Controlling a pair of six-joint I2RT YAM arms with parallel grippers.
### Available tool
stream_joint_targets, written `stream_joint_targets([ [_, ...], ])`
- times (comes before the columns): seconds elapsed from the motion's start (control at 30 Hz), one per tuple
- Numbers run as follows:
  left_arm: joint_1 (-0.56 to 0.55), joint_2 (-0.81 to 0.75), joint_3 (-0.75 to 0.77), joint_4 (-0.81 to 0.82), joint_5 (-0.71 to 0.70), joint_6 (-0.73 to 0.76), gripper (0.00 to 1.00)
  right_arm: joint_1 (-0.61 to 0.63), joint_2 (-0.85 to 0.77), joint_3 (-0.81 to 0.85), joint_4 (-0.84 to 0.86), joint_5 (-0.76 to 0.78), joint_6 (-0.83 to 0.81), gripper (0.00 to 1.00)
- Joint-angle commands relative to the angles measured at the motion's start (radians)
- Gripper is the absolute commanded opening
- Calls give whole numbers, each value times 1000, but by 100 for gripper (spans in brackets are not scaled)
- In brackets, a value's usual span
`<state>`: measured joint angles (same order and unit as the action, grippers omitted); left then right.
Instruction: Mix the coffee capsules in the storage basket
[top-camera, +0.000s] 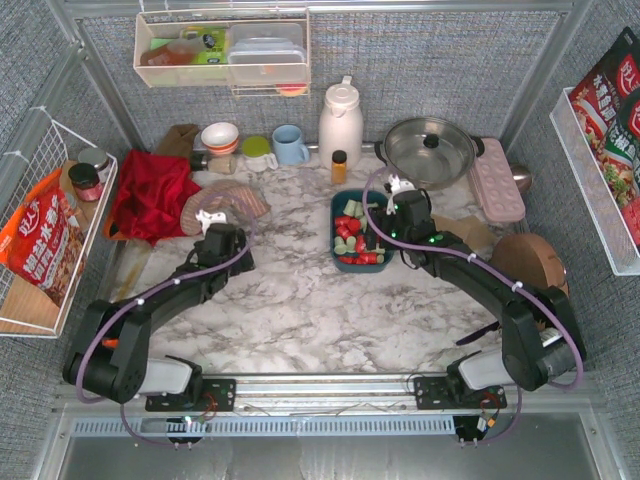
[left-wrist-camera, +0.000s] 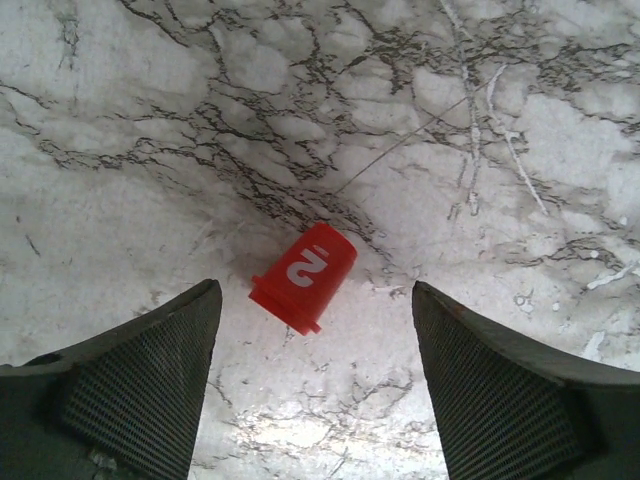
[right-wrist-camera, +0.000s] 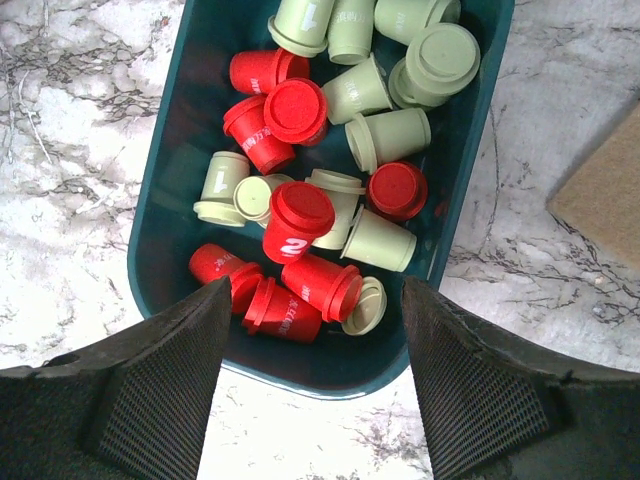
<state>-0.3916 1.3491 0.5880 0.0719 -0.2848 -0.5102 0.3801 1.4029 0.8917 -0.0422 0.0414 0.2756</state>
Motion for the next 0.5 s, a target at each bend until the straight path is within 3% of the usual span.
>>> stream_joint_targets([
  [0.0, 22, 24, 29, -63, 46, 24, 86, 0, 1, 4, 24, -21, 4, 73],
  [0.13, 22, 69, 66, -119, 58, -27, 89, 0, 10, 10, 18, -23, 1, 73],
  [0.17, 22, 83, 82, -137, 45, -67, 96, 0, 13, 12, 16, -24, 0, 73],
  [0.37, 11, 130, 151, -328, -109, -548, 99, 0, 28, 19, 10, -34, -1, 73],
  [0.47, 0, 156, 213, -485, -169, -717, 99, 0, 31, 21, 10, -35, -1, 73],
])
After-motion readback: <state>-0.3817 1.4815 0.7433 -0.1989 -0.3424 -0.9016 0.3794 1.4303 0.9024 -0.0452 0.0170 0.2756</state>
